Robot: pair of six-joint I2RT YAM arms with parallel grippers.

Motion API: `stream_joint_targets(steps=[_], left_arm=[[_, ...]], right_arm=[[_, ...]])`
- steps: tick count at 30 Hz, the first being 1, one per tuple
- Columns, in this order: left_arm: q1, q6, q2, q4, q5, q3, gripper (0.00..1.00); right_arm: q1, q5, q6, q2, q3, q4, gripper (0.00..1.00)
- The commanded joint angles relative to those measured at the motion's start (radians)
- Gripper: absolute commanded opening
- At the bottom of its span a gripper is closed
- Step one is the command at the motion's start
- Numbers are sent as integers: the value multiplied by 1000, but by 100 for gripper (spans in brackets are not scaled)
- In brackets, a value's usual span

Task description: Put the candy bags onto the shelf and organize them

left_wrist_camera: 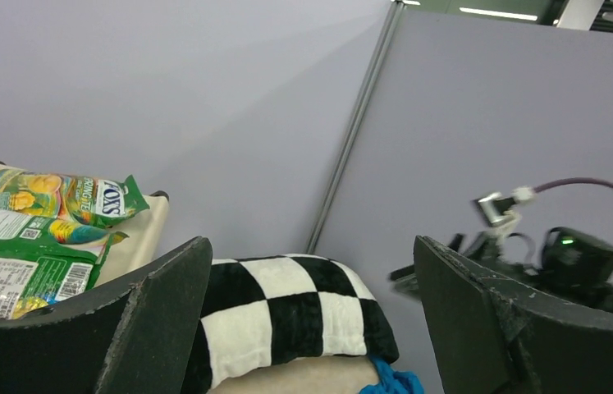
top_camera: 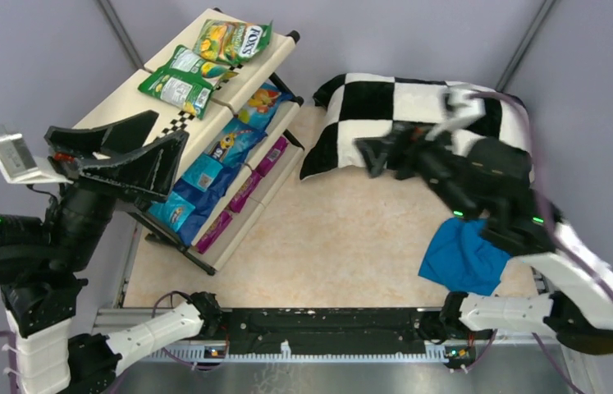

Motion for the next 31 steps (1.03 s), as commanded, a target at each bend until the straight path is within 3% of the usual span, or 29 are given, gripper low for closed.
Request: stream_joint_targets(steps=[1, 5, 12, 22, 31], left_arm=[[-2, 48, 49, 51, 27, 12, 99], [-2, 47, 59, 110, 17, -27, 99], [-2, 60, 86, 124, -20, -45, 99], [-2, 32, 33, 116, -118, -85, 99], [-2, 25, 41, 72, -134, -60, 99]], right_arm=[[-2, 140, -131, -244, 101, -281, 99], [-2, 152, -134, -338, 224, -395, 99], [-2, 158, -222, -394, 229, -363, 99], [-3, 112, -341, -496, 7, -104, 99], [-2, 152, -313, -523, -50, -70, 99]])
